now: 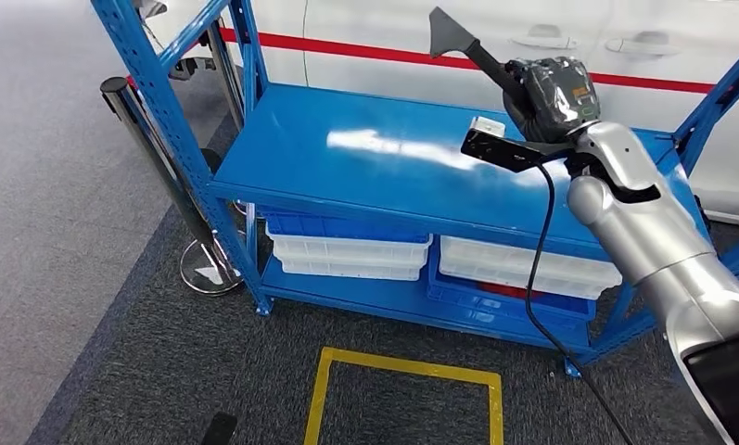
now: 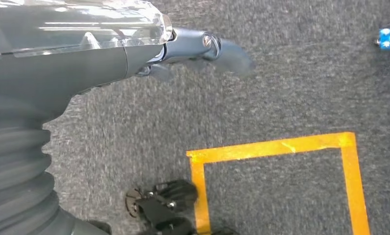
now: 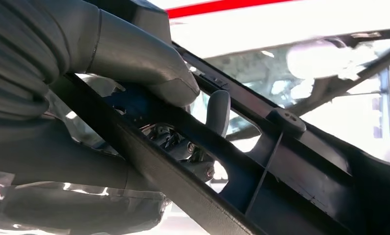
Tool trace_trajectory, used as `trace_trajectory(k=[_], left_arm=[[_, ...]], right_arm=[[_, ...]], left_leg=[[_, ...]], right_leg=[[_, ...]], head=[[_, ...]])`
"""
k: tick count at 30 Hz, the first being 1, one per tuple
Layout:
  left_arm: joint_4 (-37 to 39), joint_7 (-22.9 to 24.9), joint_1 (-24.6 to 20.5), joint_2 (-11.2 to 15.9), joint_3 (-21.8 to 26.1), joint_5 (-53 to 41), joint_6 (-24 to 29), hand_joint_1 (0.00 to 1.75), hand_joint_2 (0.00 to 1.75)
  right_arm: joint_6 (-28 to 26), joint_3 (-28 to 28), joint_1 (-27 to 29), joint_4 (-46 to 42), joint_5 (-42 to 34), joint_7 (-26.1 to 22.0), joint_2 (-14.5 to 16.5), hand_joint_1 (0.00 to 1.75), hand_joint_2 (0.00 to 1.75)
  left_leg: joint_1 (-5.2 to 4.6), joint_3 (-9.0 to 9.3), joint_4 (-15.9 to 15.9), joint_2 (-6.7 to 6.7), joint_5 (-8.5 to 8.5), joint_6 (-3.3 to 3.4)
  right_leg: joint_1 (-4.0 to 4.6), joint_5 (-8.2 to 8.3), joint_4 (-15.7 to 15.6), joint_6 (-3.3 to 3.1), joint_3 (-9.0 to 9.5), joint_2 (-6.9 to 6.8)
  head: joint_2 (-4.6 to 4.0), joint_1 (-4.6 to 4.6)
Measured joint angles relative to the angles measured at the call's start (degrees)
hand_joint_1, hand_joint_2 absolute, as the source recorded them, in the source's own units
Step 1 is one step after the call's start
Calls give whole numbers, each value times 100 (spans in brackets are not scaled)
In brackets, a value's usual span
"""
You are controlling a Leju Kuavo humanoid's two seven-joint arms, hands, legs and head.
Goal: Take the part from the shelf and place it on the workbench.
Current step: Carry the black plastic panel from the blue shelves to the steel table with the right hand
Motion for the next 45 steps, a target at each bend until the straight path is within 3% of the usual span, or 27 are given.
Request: trace_trajectory(k=[2, 5, 6, 7, 8, 10, 12, 14, 16, 18, 20, 21, 22, 23, 25, 27, 28, 29, 31, 33, 35, 36, 37, 39, 41, 43, 45], left_arm=[[-1, 5, 4, -8, 1, 11, 12, 0, 175], [-2, 6, 2, -19, 2, 20, 20, 0, 175], [-2, 6, 7, -22, 2, 20, 19, 0, 175], [-2, 7, 12, -25, 2, 20, 19, 0, 175], [-2, 7, 15, -26, 2, 21, 19, 0, 175], [-3, 2, 16, -27, 2, 28, 21, 0, 175], [-5, -13, 20, -31, 2, 43, 23, 0, 175], [-5, -32, 27, -34, 2, 62, 29, 0, 175], [-4, -41, 47, -37, 2, 73, 37, 0, 175], [-5, -44, 71, -38, 2, 76, 40, 0, 175], [-5, -45, 82, -38, 2, 76, 40, 0, 175], [-5, -45, 84, -38, 2, 76, 40, 0, 175], [-5, -45, 85, -38, 2, 76, 40, 0, 175], [-5, -45, 85, -38, 2, 76, 40, 0, 175], [-7, -45, 79, -38, 2, 76, 40, 0, 175], [-9, -47, 68, -38, 2, 76, 42, 0, 175], [-10, -51, 68, -38, 2, 76, 43, 0, 175], [-11, -53, 69, -37, 2, 76, 45, 0, 175], [-11, -55, 80, -37, 3, 78, 47, 0, 175], [-11, -54, 80, -38, 5, 80, 47, 0, 175], [-11, -54, 79, -40, 8, 80, 47, 0, 175], [-11, -54, 81, -42, 9, 79, 47, 0, 175], [-11, -54, 83, -43, 9, 79, 47, 0, 175], [-11, -60, 85, -45, 9, 77, 47, 0, 175], [-11, -74, 86, -52, 9, 71, 49, 0, 175], [-11, -82, 93, -64, 9, 62, 54, 0, 175], [-11, -79, 107, -72, 9, 56, 59, 0, 175]], right_arm=[[-7, 21, 22, 31, 39, 14, 31, 175, 175], [3, 37, 32, 88, 77, 40, 80, 175, 175], [5, 40, 34, 108, 81, 44, 100, 175, 175], [8, 46, 37, 128, 83, 45, 119, 175, 175], [10, 51, 40, 147, 85, 45, 138, 175, 175], [12, 56, 39, 178, 91, 40, 173, 175, 175], [12, 55, 34, 194, 87, 21, 207, 175, 175], [9, 54, 29, 211, 72, -15, 230, 175, 175], [7, 55, 30, 238, 63, -46, 247, 175, 175], [6, 56, 35, 258, 63, -59, 276, 175, 175], [6, 56, 37, 284, 63, -58, 296, 175, 175], [6, 56, 41, 297, 63, -58, 299, 175, 175], [6, 56, 47, 311, 63, -58, 301, 175, 175], [6, 56, 54, 321, 63, -59, 302, 175, 175], [6, 56, 65, 335, 63, -61, 304, 175, 175], [3, 55, 64, 338, 63, -60, 302, 175, 175], [2, 55, 63, 339, 63, -60, 301, 175, 175], [1, 54, 63, 341, 63, -60, 300, 175, 175], [1, 54, 73, 354, 63, -64, 299, 175, 175], [3, 54, 82, 370, 62, -69, 293, 175, 175], [4, 54, 85, 383, 61, -72, 287, 175, 175], [4, 54, 88, 387, 61, -73, 286, 175, 175], [3, 54, 96, 394, 60, -73, 286, 175, 175], [-19, 54, 124, 407, 55, -88, 284, 175, 175], [-99, 46, 178, 404, 37, -126, 263, 175, 175], [-200, 21, 267, 374, 11, -159, 223, 175, 175], [-253, -19, 370, 335, -12, -172, 158, 175, 175]], left_leg=[[12, -84, -54, 19, 152, 93], [17, -331, -66, 31, 394, 157], [14, -432, -59, 31, 466, 154], [12, -530, -50, 31, 536, 149], [12, -629, -38, 32, 603, 139], [12, -793, -12, 33, 724, 109], [-2, -884, -1, 31, 830, 62], [-5, -907, -36, 30, 942, -2], [-2, -939, -73, 21, 995, -75], [8, -1062, 185, 11, 651, -126], [34, -1240, 900, 14, 38, -160], [39, -1301, 1284, 16, -147, -178], [43, -1308, 1570, 17, -197, -192], [45, -1233, 1669, 17, -108, -199], [49, -795, 1285, 16, 168, -189], [31, -205, 485, 7, 117, -147], [16, -35, 196, -1, 35, -121], [-6, 39, 23, -8, -25, -90], [-7, -27, -60, 0, 74, -12], [16, -138, -109, 25, 239, 81], [18, -294, -122, 35, 396, 131], [13, -381, -117, 36, 464, 133], [9, -470, -109, 38, 530, 131], [6, -648, -87, 43, 654, 116], [0, -798, -60, 45, 766, 87], [-10, -876, -61, 43, 874, 42], [-5, -897, -116, 38, 999, -20]], right_leg=[[-21, -194, 104, 56, -81, 12], [-36, -1055, 1014, 106, -332, 18], [-36, -1204, 1377, 121, -381, 18], [-36, -1208, 1618, 130, -369, 18], [-36, -1097, 1684, 131, -271, 17], [-32, -858, 1217, 98, 232, 17], [0, -955, 412, 34, 839, 18], [43, -1068, 17, -37, 1059, 19], [39, -948, -40, -124, 988, 0], [15, -790, -91, -223, 873, -27], [14, -635, -91, -273, 701, -35], [18, -561, -82, -272, 605, -35], [20, -489, -71, -268, 506, -34], [20, -423, -57, -258, 410, -32], [18, -302, -13, -221, 227, -26], [26, -201, 34, -164, 92, -22], [26, -148, 38, -131, 58, -26], [24, -88, 25, -94, 36, -30], [10, 9, -22, -22, 4, -28], [-2, -274, 165, 36, -100, -7], [-14, -890, 802, 81, -273, 8], [-16, -1117, 1194, 101, -346, 10], [-17, -1212, 1510, 115, -372, 11], [-18, -1044, 1628, 117, -172, 11], [-7, -871, 978, 73, 407, 11], [28, -972, 224, 0, 915, 11], [65, -1009, -35, -69, 1022, 12]], head=[[0, 0], [0, 0], [0, -1], [0, -1], [0, -1], [0, -1], [0, -2], [0, -4], [0, -6], [0, -7], [0, -7], [0, -7], [0, -7], [0, -7], [0, -7], [0, -7], [0, -6], [0, -7], [0, -7], [0, -7], [0, -6], [0, -7], [0, -7], [0, -7], [0, -6], [0, -10], [0, -14]])
